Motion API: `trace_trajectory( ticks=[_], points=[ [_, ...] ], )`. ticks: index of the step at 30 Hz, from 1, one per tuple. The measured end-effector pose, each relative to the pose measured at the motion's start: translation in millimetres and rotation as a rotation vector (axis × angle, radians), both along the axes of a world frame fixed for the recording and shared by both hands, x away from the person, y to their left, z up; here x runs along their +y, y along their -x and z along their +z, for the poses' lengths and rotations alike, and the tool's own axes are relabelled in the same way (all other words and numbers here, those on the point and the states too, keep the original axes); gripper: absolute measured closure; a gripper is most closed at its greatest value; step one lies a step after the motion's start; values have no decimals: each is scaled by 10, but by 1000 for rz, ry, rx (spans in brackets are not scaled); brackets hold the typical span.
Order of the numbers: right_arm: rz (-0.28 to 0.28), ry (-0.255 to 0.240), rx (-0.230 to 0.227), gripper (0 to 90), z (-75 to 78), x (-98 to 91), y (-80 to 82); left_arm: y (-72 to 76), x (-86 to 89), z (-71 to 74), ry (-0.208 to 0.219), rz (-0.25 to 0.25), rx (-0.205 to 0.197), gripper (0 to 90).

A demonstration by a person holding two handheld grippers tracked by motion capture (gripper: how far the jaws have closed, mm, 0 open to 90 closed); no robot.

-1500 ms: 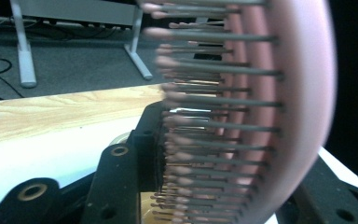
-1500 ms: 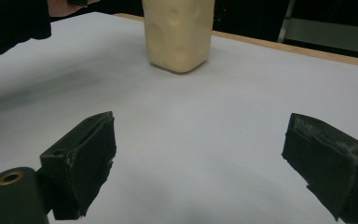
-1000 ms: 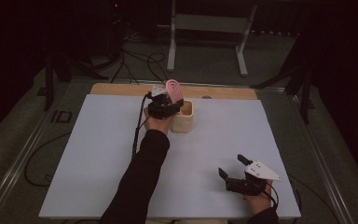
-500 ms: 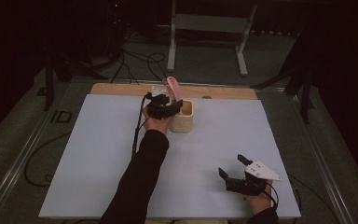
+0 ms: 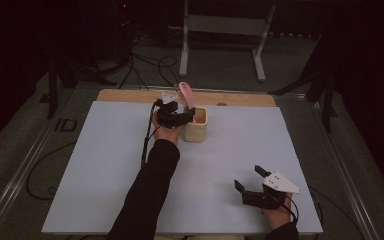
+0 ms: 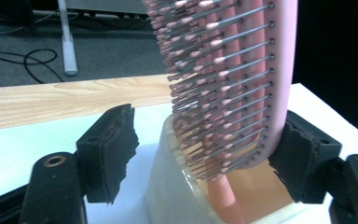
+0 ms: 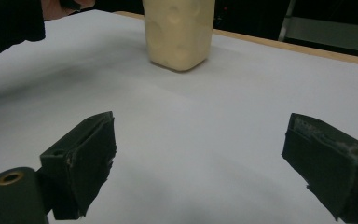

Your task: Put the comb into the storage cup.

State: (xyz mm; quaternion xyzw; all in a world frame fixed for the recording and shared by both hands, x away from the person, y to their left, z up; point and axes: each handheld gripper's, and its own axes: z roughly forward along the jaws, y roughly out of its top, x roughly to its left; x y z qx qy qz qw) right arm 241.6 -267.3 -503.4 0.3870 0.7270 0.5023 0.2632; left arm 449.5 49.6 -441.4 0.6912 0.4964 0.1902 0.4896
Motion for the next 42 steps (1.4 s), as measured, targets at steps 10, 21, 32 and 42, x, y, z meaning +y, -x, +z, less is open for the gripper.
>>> trace_trajectory(
  ticks=[10,21,32,42],
  points=[
    [-1,0,0,93,0,1,0,8,-1,-9,-61,12,7,150],
    [0,0,-1,93,0,0,0,15,27,-5,-72,18,-3,16],
    [0,0,0,93,-1,1,0,41,110,14,-59,25,-19,0],
    [0,0,-2,93,0,0,0,76,191,64,-50,23,-32,0]
  ],
)
